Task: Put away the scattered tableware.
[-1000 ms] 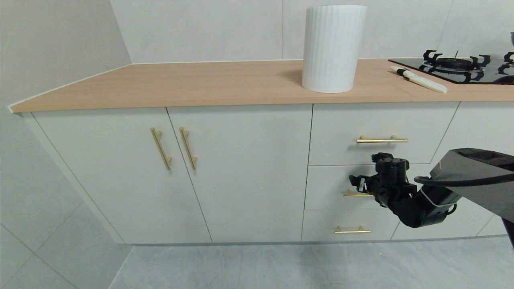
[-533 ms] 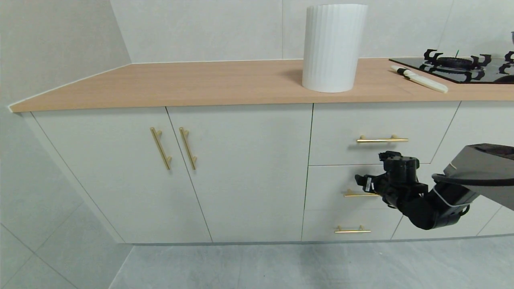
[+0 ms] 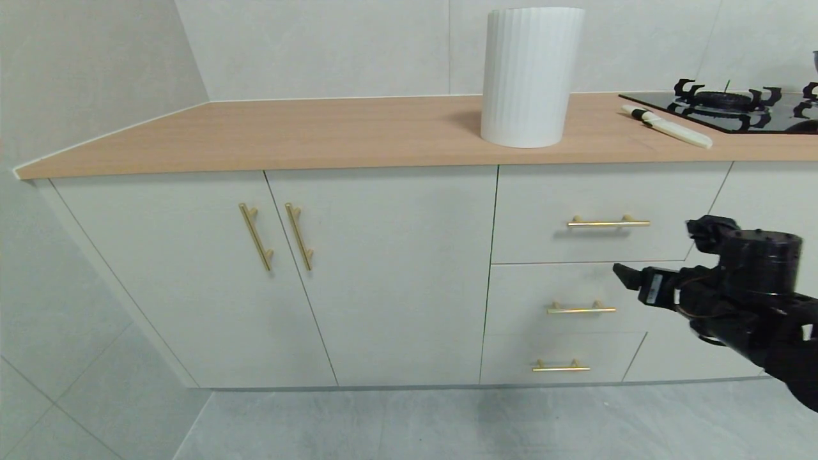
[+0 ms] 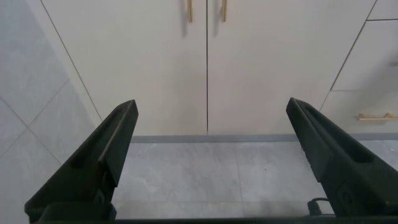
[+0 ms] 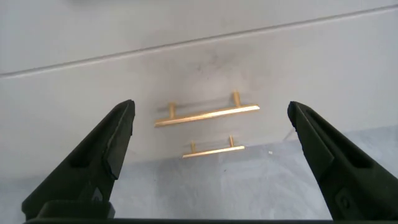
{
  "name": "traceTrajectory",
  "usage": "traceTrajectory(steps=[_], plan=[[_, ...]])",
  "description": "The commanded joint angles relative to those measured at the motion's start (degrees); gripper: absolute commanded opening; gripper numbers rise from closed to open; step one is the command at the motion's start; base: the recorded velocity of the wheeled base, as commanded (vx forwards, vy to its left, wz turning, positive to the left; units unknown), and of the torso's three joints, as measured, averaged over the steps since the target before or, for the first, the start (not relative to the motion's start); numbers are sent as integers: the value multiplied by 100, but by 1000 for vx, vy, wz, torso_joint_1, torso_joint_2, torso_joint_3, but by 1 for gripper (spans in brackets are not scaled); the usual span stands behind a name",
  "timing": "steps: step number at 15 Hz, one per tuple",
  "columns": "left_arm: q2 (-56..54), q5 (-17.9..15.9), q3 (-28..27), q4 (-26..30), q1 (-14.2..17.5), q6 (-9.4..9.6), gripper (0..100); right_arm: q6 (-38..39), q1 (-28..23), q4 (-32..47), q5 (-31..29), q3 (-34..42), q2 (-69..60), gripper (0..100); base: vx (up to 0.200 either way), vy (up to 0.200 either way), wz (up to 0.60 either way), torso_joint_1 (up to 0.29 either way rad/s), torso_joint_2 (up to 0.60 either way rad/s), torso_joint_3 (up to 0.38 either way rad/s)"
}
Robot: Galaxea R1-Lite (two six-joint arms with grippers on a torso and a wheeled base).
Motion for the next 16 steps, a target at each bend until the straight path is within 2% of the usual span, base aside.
traceTrajectory(steps=[1, 2, 4, 7, 9, 10, 16], plan=[[9, 3, 0, -1, 4, 0, 100, -302, 8, 22, -45, 1223, -2398, 100, 0, 0, 0, 0, 0, 0], [9, 3, 0, -1, 4, 0, 100, -434, -1, 136, -54, 1452, -2986, 100, 0, 0, 0, 0, 0, 0], [9, 3, 0, -1, 4, 0, 100, -777, -10, 1023, -133, 1707, -4331, 100, 0, 0, 0, 0, 0, 0], [9, 3, 0, -1, -5, 0, 100, -1014, -10, 2799, -151, 1505, -6054, 100, 0, 0, 0, 0, 0, 0], [9, 3, 0, -1, 4, 0, 100, -1216, -45, 4355, -204, 1241, -7284, 100, 0, 0, 0, 0, 0, 0], [9, 3, 0, -1, 4, 0, 100, -1304, -177, 4785, -327, 1232, -7645, 100, 0, 0, 0, 0, 0, 0], [9, 3, 0, -1, -5, 0, 100, -1630, -1161, 5541, -335, 1540, -9297, 100, 0, 0, 0, 0, 0, 0]])
